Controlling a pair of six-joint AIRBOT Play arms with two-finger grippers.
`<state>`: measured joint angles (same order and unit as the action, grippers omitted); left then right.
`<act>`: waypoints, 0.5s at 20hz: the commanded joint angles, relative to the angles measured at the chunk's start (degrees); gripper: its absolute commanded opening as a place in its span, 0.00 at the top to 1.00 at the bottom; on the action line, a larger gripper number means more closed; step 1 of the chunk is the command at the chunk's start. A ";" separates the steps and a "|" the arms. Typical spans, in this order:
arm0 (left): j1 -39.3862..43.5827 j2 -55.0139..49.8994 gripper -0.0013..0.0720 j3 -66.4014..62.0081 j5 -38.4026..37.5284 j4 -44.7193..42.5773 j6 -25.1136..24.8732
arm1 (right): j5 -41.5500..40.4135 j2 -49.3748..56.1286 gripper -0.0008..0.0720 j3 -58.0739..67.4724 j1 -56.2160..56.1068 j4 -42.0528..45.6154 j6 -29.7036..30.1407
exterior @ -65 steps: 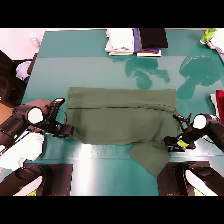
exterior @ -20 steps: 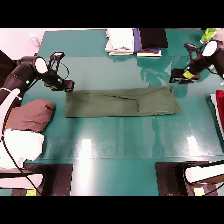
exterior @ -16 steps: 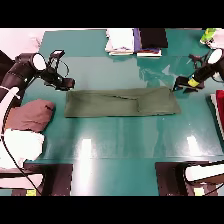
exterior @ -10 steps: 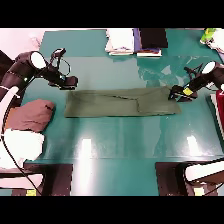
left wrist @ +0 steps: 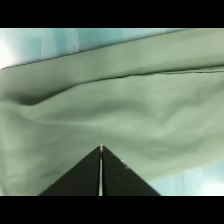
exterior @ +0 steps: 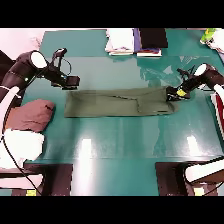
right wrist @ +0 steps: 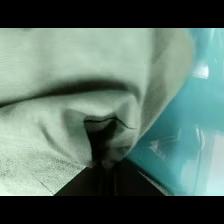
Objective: Fold the shirts.
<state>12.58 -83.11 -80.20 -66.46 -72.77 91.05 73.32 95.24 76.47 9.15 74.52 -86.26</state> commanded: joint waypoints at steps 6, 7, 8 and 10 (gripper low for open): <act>12.50 -7.37 0.94 -1.33 11.13 1.66 1.68 | 1.29 -11.17 0.97 0.09 -0.26 0.55 0.87; 13.97 -9.40 0.94 -3.04 11.41 2.14 1.68 | 2.36 -13.38 0.97 0.33 -0.28 0.35 0.81; 15.37 -11.82 0.94 -5.33 11.34 3.13 1.62 | 4.07 -14.97 0.97 1.36 -0.50 0.04 0.72; 18.05 -16.35 0.94 -9.86 11.85 4.63 1.49 | 7.91 -17.88 0.97 4.92 -1.79 0.07 0.20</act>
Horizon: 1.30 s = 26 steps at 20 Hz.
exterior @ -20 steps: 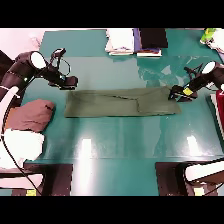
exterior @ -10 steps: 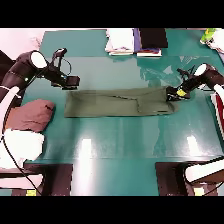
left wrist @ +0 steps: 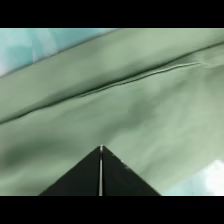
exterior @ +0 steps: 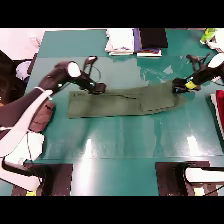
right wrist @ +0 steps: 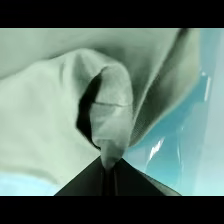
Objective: Fold the shirts.
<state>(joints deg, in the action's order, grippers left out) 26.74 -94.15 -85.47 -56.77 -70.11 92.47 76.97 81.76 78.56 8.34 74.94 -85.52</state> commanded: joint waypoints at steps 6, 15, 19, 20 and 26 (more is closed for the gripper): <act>10.25 -15.67 0.94 -14.88 2.95 5.57 0.00 | 8.52 -8.26 0.97 15.04 -11.37 -0.46 -4.39; 12.13 -19.50 0.94 -16.92 4.52 8.57 0.13 | 8.57 -6.67 0.97 24.11 -23.34 -0.48 -8.50; 10.08 -18.84 0.94 -18.29 0.74 6.03 0.63 | 8.00 -4.55 0.97 25.20 -25.94 -0.44 -9.60; 8.92 -17.59 0.94 -18.60 -0.57 3.85 0.68 | 7.85 -4.13 0.97 25.18 -26.43 -0.44 -9.66; -1.86 -3.26 0.94 -18.60 -9.38 -10.54 -0.52 | 3.26 -1.09 0.97 25.14 -32.11 -2.21 -10.99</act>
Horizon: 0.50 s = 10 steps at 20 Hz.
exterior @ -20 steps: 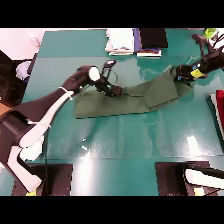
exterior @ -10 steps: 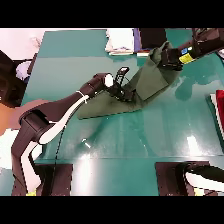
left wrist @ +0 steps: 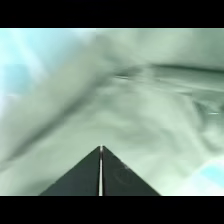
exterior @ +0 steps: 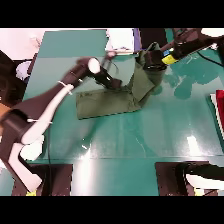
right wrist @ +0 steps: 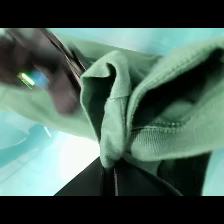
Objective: Fold the shirts.
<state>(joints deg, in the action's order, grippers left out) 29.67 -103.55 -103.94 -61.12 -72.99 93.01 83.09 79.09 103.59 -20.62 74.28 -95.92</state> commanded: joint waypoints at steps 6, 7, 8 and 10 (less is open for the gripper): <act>-16.22 20.72 0.94 -0.13 -10.36 -14.53 -3.50 | -18.91 11.50 0.96 0.11 -15.65 -11.65 -0.46; -17.57 22.53 0.94 -0.13 -10.45 -14.53 -3.48 | -22.77 13.92 0.96 0.11 -18.27 -12.26 -0.31; -18.51 24.06 0.94 -0.13 -10.51 -14.56 -3.48 | -27.61 16.72 0.96 0.11 -21.05 -12.98 1.09; -18.95 26.05 0.94 -0.13 -10.58 -15.13 -3.48 | -35.74 22.16 0.76 1.05 -25.57 -15.32 7.50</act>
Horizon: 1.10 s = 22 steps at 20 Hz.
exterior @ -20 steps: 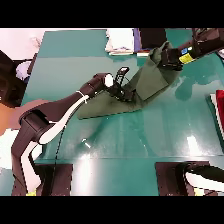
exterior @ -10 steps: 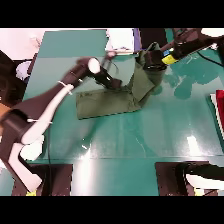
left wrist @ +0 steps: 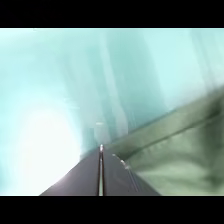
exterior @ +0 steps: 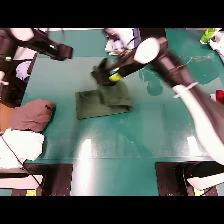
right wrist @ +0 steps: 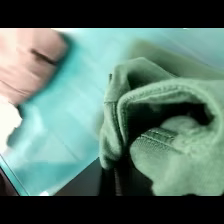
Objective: Fold the shirts.
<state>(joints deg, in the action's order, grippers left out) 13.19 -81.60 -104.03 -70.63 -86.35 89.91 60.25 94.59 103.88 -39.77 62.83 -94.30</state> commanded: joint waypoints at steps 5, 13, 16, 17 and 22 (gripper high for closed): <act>-2.47 4.96 0.94 -0.02 -4.98 -1.90 -0.46 | 0.85 9.75 0.44 9.49 -4.90 8.92 1.73; -2.29 4.79 0.94 0.24 -4.90 1.66 -0.44 | 13.05 -1.86 0.13 -8.59 14.75 17.64 -3.74; -2.29 4.79 0.94 0.42 -4.85 2.80 -0.46 | 13.73 -1.05 0.12 -13.84 18.53 15.93 -6.45; -2.29 4.79 0.94 0.42 -4.85 2.80 -0.46 | 13.62 -0.02 0.12 -14.93 18.97 13.57 -7.58; -2.29 4.79 0.94 0.44 -5.35 2.86 -1.07 | 12.13 7.28 0.12 -12.39 16.81 7.21 -9.16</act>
<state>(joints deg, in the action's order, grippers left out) 10.92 -76.77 -103.61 -75.57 -83.88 89.25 72.75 98.45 90.61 -22.48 73.10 -101.69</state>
